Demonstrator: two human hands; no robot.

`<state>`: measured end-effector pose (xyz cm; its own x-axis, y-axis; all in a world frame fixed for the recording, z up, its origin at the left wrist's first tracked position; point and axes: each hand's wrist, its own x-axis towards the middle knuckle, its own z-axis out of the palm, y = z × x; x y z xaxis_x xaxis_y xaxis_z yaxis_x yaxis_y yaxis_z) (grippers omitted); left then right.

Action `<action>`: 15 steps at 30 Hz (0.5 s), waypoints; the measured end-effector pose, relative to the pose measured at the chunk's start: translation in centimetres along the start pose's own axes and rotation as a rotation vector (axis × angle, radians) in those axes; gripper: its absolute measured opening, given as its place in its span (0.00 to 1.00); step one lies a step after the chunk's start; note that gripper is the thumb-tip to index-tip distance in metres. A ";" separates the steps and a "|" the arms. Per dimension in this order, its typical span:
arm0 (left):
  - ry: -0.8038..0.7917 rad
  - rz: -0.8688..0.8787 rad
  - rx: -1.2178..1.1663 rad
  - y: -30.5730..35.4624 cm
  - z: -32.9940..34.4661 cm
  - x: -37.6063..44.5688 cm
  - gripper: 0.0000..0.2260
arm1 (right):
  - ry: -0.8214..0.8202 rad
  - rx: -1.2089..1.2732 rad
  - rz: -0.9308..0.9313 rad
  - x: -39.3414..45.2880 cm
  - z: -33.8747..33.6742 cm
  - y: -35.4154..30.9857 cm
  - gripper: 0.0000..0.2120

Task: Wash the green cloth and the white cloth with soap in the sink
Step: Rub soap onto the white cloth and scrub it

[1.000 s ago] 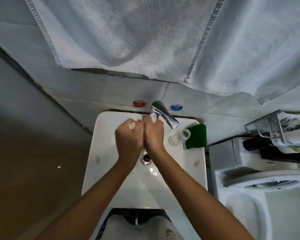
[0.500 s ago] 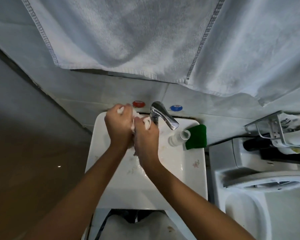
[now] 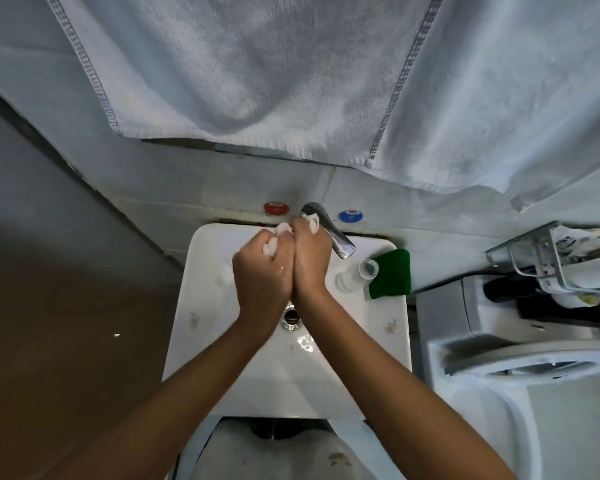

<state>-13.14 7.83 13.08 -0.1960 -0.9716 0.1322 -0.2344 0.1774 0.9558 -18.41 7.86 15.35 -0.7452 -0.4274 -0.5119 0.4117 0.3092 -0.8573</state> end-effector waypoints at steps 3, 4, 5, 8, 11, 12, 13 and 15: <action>0.036 -0.101 -0.042 -0.8 -0.6 2.7 0.17 | -0.106 -0.022 0.076 -2.8 -0.2 0.8 0.10; 0.040 -0.121 -0.052 -1.1 -1.0 3.3 0.17 | -0.144 -0.036 0.074 -3.5 -0.4 1.0 0.11; 0.052 -0.105 -0.040 -1.4 -1.1 3.0 0.16 | -0.165 -0.059 0.042 -3.4 -0.6 1.1 0.12; 0.023 -0.016 0.027 -1.0 -0.2 -0.4 0.15 | -0.090 -0.045 0.042 -0.6 -0.6 0.5 0.11; 0.019 -0.043 -0.015 -0.9 -0.3 0.2 0.18 | -0.092 -0.048 0.081 -1.7 -0.4 0.7 0.07; 0.026 -0.042 -0.022 -1.2 -0.7 1.2 0.18 | -0.129 -0.050 0.093 -2.5 -0.6 1.1 0.07; 0.029 -0.038 -0.033 -1.7 -1.2 2.1 0.18 | -0.172 -0.063 0.100 -3.1 -1.0 1.7 0.09; 0.041 -0.046 -0.053 -2.1 -1.5 1.6 0.18 | -0.224 -0.114 0.031 -2.8 -1.7 1.8 0.10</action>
<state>-11.57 5.63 11.67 -0.1470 -0.9843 0.0975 -0.1910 0.1250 0.9736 -16.47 11.11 15.31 -0.5927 -0.5899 -0.5483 0.3617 0.4133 -0.8357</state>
